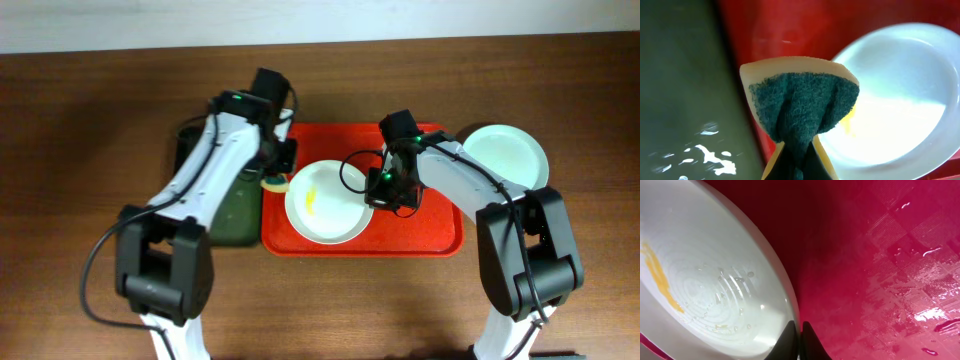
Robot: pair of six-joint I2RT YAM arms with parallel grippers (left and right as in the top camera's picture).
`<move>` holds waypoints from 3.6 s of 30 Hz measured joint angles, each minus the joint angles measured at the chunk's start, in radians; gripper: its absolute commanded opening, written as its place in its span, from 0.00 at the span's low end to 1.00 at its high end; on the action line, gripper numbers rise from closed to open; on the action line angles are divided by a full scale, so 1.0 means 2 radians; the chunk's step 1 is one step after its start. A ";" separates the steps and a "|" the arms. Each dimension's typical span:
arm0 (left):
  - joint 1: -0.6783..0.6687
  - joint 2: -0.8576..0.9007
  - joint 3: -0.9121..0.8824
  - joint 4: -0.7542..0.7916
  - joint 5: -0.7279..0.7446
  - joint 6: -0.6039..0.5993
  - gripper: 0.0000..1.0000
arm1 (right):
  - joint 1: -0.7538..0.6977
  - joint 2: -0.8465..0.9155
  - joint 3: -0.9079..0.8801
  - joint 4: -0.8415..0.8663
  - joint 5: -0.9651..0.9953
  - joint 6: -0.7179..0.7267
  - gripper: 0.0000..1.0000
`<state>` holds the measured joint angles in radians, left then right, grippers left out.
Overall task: Clean dirty plates on tray and stack at the side
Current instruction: 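Lift the sponge with the left gripper and carry it onto the plate, then scrub the plate with the sponge while the right gripper holds the rim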
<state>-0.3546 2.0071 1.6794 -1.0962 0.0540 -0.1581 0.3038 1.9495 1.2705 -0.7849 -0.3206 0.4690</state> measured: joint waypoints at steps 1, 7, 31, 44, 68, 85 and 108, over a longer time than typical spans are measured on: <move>-0.013 0.012 0.000 0.006 0.004 0.000 0.00 | 0.000 0.000 0.000 0.000 0.000 0.000 0.04; -0.052 0.023 0.000 0.035 0.019 -0.008 0.00 | 0.000 0.000 0.000 0.000 0.000 0.001 0.04; -0.059 0.065 -0.064 0.130 0.026 -0.062 0.00 | 0.000 0.000 0.000 -0.003 0.005 0.001 0.04; -0.011 0.084 0.008 0.056 0.258 0.079 0.00 | 0.000 0.000 -0.003 -0.005 0.006 0.001 0.11; -0.066 0.067 -0.044 0.093 -0.003 -0.052 0.00 | 0.006 0.000 -0.008 0.040 0.007 0.102 0.04; -0.071 0.041 -0.048 0.098 0.104 -0.030 0.00 | 0.007 0.000 -0.008 0.041 0.006 0.113 0.04; -0.071 0.051 -0.048 0.027 -0.070 -0.118 0.00 | 0.062 0.000 -0.008 0.042 0.008 0.113 0.04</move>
<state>-0.4973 2.1094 1.5837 -1.0416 -0.0868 -0.3939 0.4274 1.9495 1.2545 -0.7017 -0.3050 0.6956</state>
